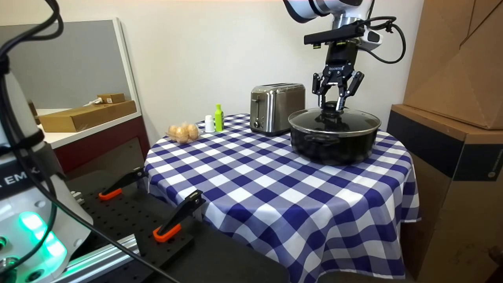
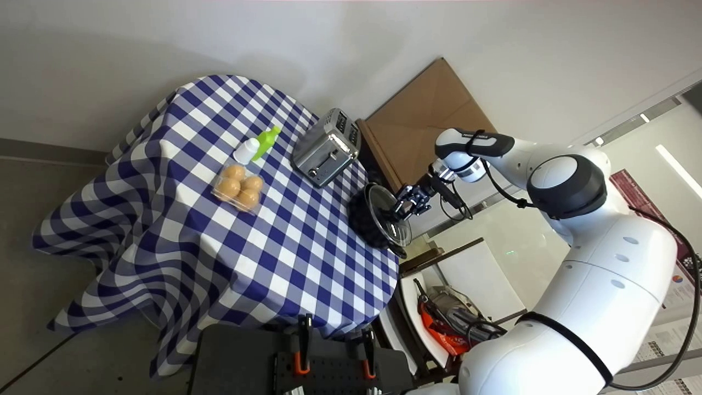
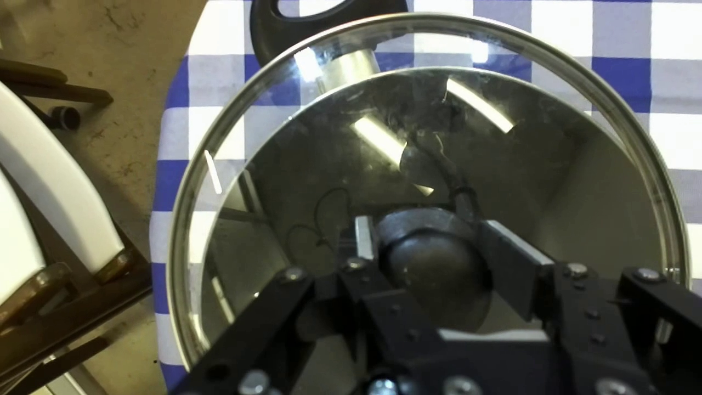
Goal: Put the lid over the pot
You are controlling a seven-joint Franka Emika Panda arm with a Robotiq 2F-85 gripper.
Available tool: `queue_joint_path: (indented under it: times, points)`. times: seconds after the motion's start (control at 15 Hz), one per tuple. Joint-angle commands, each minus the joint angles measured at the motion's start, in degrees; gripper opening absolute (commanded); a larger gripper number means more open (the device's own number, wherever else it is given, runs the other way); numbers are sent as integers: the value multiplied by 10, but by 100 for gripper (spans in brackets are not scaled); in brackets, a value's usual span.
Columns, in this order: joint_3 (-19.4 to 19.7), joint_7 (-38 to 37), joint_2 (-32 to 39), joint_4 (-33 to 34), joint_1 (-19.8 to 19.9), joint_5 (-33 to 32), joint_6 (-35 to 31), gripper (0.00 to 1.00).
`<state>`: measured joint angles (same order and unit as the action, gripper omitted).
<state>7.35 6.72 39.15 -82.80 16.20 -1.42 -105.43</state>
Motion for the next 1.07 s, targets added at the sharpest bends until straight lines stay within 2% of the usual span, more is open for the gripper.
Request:
queue_joint_path:
  times: [0.0,1.0]
  points:
    - [-3,13,20,18,2,5,0,24]
    - [-7,53,76,144,4,-7,94,24]
